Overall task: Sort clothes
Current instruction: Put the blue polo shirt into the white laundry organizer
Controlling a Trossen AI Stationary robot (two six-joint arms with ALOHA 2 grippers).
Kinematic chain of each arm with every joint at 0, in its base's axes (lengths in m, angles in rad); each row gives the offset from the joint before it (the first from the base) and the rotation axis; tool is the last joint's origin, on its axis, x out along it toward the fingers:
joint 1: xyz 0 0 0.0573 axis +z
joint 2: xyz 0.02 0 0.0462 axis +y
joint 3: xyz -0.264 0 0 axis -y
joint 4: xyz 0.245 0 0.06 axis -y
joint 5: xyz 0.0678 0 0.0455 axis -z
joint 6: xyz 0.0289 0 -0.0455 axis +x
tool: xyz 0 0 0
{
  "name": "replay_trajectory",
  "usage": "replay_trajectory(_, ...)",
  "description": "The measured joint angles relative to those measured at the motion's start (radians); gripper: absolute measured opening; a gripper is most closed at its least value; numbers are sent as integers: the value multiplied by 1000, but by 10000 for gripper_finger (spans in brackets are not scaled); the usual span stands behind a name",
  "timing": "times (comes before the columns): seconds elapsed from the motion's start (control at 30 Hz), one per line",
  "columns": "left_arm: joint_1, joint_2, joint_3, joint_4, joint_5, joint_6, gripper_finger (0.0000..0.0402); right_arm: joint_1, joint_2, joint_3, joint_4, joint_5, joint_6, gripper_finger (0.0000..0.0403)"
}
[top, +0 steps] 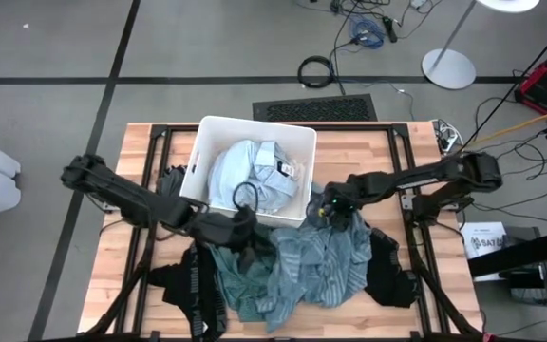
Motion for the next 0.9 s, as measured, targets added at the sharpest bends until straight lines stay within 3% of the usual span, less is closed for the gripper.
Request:
replay_trajectory(0.2,7,-49,0,-7,-119,100,153,40,-209,63,-123,-1,141,7)
replay_trajectory(0.37,35,-53,0,-17,-108,127,153,154,-338,148,-133,-10,312,6)
replay_trajectory(0.53,72,-54,0,-21,-91,149,153,316,-363,225,-88,-2,417,6)
replay_trajectory(0.63,106,-51,0,-31,-76,149,153,354,-352,244,-89,-5,485,6)
replay_trajectory(0.77,155,-47,0,-42,7,174,153,421,-316,244,139,-89,488,6)
replay_trajectory(0.9,198,-48,0,-38,61,201,153,473,-251,246,411,-73,462,6)
